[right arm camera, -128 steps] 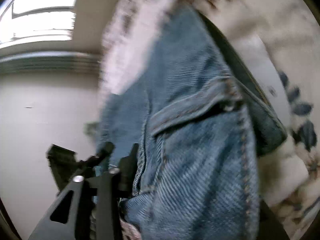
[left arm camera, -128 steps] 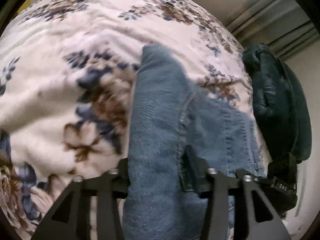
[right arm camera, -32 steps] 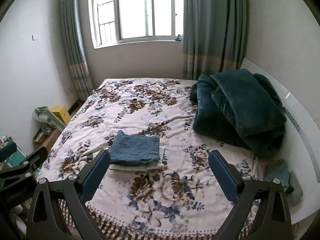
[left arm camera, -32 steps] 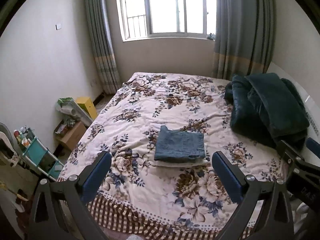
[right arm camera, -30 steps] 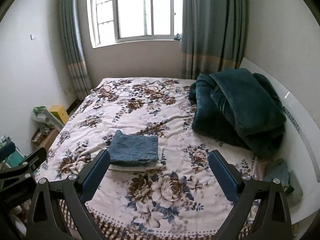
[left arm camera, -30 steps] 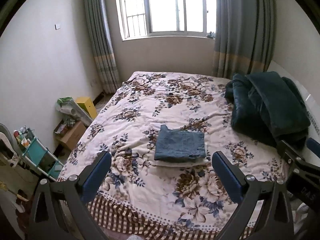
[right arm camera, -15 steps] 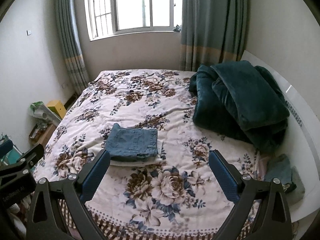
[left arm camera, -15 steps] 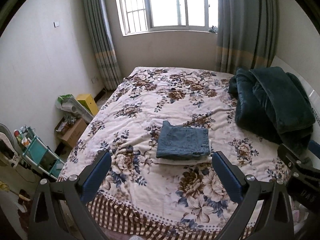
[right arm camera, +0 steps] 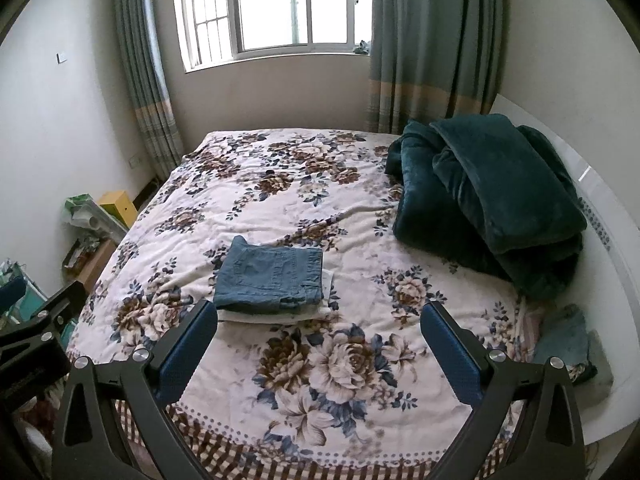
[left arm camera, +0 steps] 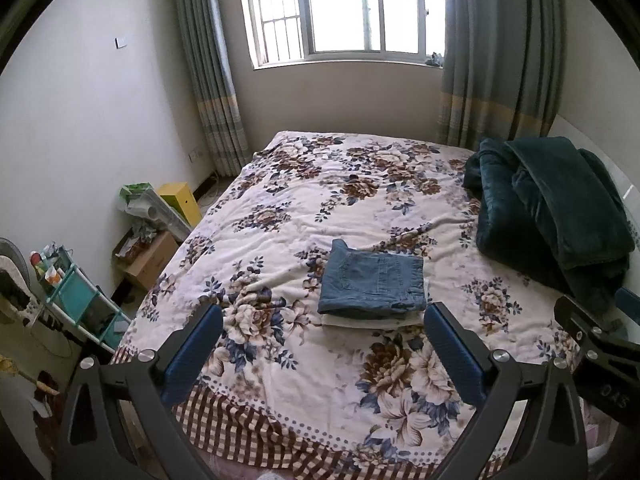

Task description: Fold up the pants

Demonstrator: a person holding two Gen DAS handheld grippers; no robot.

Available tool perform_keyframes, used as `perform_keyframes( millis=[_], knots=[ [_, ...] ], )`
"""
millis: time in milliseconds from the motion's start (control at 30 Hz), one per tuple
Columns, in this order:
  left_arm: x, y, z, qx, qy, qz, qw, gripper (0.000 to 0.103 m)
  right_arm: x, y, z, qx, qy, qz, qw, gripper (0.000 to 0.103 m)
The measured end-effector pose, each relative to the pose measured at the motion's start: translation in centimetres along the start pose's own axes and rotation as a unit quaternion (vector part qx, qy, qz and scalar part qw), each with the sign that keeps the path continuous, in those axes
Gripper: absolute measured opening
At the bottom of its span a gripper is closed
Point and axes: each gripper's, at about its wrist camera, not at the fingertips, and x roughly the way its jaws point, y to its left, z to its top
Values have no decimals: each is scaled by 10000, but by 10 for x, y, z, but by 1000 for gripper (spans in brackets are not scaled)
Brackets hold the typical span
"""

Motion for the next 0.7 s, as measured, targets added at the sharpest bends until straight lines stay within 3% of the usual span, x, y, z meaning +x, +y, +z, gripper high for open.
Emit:
perform_keyframes(
  millis=[700],
  knots=[
    [-1, 2, -3, -16, 30, 32, 10000, 103, 1, 8, 0, -79, -15, 66, 9999, 103]
  ],
)
